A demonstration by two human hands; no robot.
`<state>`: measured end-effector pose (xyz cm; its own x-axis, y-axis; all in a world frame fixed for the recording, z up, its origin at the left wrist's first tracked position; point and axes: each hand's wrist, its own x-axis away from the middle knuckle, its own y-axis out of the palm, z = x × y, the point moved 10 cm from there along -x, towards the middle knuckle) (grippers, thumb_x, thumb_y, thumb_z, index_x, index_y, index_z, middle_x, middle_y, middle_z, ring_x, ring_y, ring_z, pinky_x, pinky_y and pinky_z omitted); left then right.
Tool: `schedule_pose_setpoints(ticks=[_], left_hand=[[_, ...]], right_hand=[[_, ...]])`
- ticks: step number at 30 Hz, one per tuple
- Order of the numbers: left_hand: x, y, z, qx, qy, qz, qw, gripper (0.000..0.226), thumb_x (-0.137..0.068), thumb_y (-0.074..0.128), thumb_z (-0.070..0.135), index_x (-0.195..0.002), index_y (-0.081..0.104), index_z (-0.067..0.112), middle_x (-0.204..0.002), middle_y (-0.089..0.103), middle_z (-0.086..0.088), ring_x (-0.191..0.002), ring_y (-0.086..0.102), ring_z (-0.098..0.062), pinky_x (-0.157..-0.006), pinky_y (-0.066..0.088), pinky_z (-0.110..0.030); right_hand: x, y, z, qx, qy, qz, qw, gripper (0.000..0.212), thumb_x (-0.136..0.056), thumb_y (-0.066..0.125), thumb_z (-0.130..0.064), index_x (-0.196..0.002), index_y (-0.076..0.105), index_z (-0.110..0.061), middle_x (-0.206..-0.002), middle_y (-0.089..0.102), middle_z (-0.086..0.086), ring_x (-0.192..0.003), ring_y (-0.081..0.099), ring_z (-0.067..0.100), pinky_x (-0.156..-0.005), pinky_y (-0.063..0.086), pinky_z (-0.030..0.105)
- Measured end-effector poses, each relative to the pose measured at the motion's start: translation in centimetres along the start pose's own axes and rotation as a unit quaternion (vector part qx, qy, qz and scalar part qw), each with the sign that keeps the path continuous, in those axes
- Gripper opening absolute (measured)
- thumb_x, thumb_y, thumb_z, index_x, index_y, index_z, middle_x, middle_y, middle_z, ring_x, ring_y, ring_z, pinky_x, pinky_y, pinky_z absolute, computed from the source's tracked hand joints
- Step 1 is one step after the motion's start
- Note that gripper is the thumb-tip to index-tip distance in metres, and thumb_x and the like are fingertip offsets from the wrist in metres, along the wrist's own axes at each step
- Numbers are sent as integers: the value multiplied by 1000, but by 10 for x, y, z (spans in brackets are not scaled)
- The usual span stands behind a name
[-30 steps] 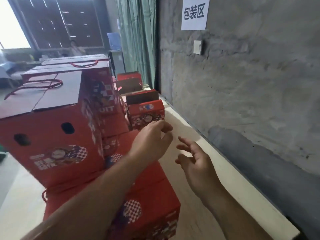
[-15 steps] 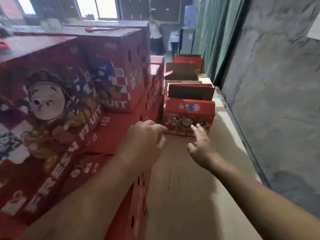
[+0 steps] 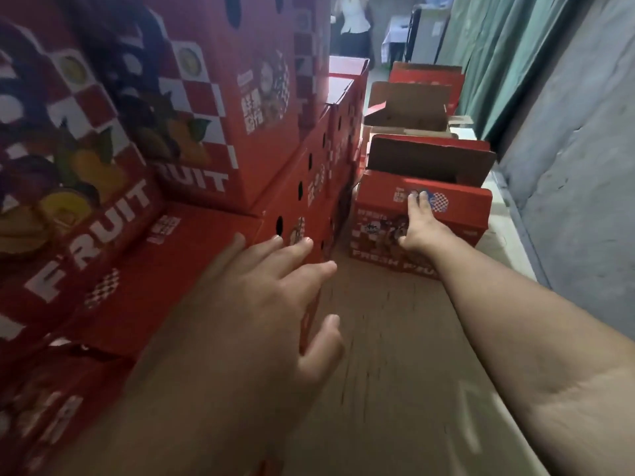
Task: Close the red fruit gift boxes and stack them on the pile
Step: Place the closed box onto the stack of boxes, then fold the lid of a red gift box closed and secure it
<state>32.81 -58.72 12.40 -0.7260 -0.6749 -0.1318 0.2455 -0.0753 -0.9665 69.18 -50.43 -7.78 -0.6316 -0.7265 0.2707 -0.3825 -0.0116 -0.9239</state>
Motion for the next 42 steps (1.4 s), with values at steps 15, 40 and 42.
schedule_pose_setpoints(ticks=[15, 40, 42], left_hand=[[2, -9, 5, 33, 13, 34, 999, 62, -88, 32, 65, -146, 48, 49, -161, 35, 27, -146, 14, 8, -108, -25, -8], [1, -4, 2, 18, 17, 24, 999, 44, -93, 38, 64, -126, 62, 46, -131, 58, 28, -126, 40, 8, -115, -3, -17], [1, -1, 2, 6, 21, 14, 1000, 43, -96, 39, 63, -128, 62, 45, -131, 59, 26, -127, 44, 4, -119, 0, -23]], right_hand=[[-20, -25, -14, 252, 33, 51, 966, 49, -91, 63, -16, -140, 56, -19, -135, 42, 3, -126, 53, 36, -84, 46, 45], [25, 25, -11, 180, -57, 58, 980, 47, -111, 36, -42, -147, 52, -16, -150, 53, 17, -136, 52, 36, -111, 41, 43], [39, 31, -11, 190, -53, 48, 979, 50, -108, 46, -44, -151, 50, -19, -155, 50, 13, -142, 47, 33, -115, 36, 40]])
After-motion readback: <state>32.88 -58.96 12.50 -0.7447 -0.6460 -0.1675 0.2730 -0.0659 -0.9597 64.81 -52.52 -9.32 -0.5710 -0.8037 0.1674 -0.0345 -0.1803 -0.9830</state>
